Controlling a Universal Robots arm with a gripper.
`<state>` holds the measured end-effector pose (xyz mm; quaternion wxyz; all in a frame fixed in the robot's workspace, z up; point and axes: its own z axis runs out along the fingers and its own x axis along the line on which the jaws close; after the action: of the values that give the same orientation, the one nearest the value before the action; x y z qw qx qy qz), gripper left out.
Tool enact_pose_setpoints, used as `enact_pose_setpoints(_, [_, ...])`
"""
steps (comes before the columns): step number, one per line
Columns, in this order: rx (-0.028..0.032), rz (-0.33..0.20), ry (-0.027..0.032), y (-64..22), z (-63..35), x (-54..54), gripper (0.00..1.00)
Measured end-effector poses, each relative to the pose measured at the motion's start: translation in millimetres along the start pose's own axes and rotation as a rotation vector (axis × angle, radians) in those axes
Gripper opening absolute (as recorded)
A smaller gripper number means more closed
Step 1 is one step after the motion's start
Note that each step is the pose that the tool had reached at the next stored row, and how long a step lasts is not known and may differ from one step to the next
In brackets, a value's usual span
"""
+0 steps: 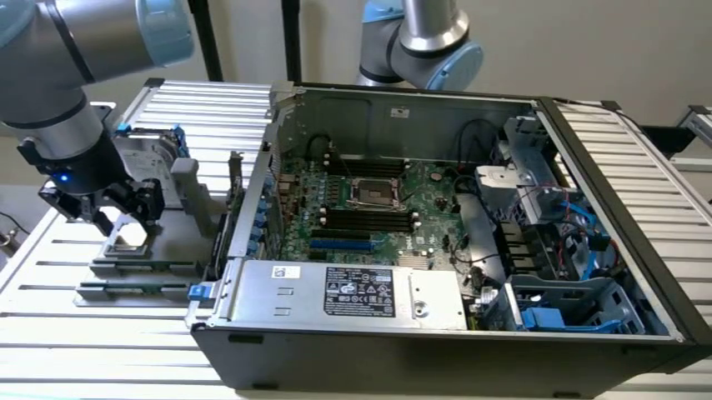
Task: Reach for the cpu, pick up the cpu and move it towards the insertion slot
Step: 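Pick up the cpu and move it towards the insertion slot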
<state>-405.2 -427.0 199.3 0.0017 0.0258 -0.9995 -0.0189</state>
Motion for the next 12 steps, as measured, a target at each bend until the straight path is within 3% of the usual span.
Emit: enact_pose_setpoints(12, [0.0001,0.003,0.0001,-0.1,8.3,3.1,0.67])
